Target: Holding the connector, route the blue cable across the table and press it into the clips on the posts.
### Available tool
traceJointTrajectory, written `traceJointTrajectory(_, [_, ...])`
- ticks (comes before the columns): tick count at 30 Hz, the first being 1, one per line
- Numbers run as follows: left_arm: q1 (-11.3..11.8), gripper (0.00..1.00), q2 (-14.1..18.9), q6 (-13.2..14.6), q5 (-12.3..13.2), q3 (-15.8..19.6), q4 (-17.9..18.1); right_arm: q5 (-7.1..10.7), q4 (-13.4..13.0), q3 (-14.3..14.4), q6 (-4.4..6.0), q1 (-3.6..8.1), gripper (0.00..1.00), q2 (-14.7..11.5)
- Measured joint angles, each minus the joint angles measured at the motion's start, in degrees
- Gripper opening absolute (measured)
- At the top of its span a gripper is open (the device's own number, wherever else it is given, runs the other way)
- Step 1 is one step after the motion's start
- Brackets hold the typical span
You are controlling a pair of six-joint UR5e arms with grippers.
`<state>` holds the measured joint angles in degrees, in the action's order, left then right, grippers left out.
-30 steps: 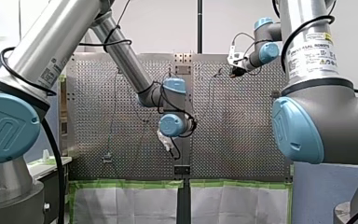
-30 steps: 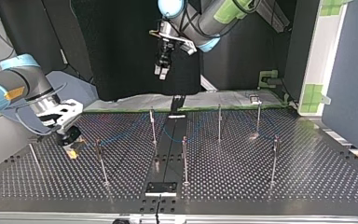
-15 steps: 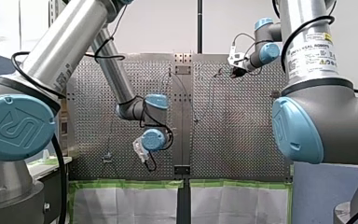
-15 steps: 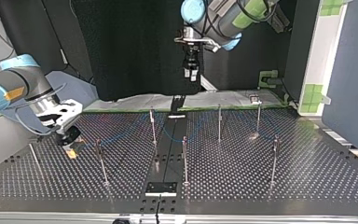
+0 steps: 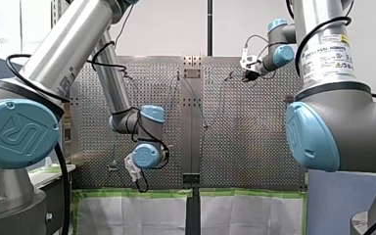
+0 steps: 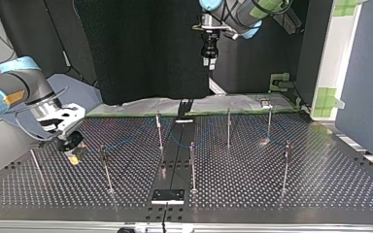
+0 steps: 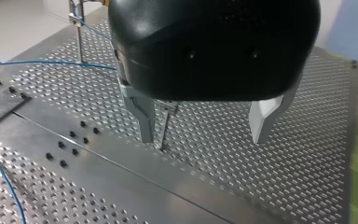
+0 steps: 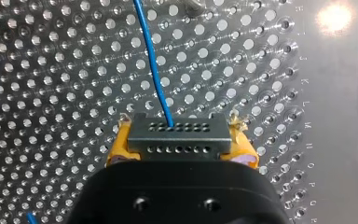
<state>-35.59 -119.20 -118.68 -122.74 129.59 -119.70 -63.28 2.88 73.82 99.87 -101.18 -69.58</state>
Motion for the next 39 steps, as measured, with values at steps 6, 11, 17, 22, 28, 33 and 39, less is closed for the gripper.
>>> traceJointTrajectory(6, [0.05, 1.0, -0.01, 0.11, 0.0, 1.45, 0.07, -0.01, 0.0, 0.05, -0.01, -0.02, 0.0, 0.0])
traceJointTrajectory(11, [0.06, 1.0, -0.01, 0.12, 0.0, 1.54, 0.07, -0.01, 0.01, 0.06, -0.01, -0.03, 0.0, 0.0])
traceJointTrajectory(17, [0.06, 1.0, -0.01, 0.12, 0.0, 1.56, 0.07, -0.01, 0.01, 0.06, -0.01, -0.03, 0.0, 0.0])
traceJointTrajectory(22, [0.06, 1.0, -0.01, 0.12, 0.0, 1.56, 0.07, -0.01, 0.01, 0.06, -0.02, -0.02, 0.0, 0.0])
traceJointTrajectory(28, [0.06, 1.0, -0.01, 0.12, 0.0, 1.56, 0.08, -0.01, 0.01, 0.06, -0.01, -0.02, 0.0, 0.0])
traceJointTrajectory(33, [0.06, 1.0, -0.01, 0.12, 0.0, 1.56, 0.07, -0.01, 0.01, 0.06, -0.02, -0.03, 0.0, 0.0])
traceJointTrajectory(39, [0.06, 1.0, -0.01, 0.12, 0.0, 1.56, 0.07, -0.01, 0.0, 0.06, -0.01, -0.03, 0.0, 0.0])
